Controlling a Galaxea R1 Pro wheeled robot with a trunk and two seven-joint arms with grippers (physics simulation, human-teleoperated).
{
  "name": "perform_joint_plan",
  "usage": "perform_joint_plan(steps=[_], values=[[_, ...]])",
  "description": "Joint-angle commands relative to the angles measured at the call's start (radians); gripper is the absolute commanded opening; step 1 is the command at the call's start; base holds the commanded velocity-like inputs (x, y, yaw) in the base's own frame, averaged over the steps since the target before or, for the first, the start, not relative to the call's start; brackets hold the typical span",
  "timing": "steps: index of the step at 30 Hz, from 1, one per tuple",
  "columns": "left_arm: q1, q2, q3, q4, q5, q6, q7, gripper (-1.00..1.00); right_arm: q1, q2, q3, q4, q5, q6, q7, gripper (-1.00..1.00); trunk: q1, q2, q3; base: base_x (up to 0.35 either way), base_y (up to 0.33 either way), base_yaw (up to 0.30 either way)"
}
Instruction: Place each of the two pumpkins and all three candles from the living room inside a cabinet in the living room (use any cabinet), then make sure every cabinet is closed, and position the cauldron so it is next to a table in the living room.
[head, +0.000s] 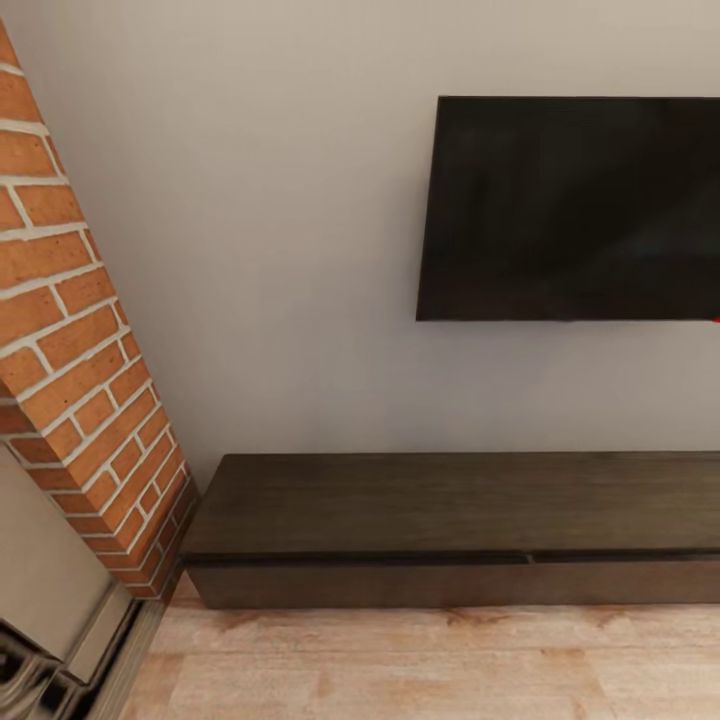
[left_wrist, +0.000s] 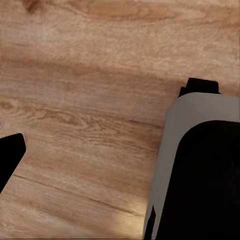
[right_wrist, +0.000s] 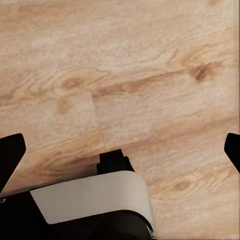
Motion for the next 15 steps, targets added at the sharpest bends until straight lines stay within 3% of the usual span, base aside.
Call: perform_joint_plan(steps=[1,15], values=[[0.013,0.000,-0.009,-0.001,0.007,-0.007,0.003,1.00,0.009,0.001,0.008,0.003,-0.013,-0.006,-0.001,1.00,-0.004,0.007,0.002,0.000,0.000,0.000],[0.061,-0.009,-0.013,0.002,0.003,-0.013,0.000,1.00,0.056,0.001,0.007,0.003,-0.026,-0.008,-0.001,1.00,-0.058,0.105,0.046,0.000,0.000,0.000]])
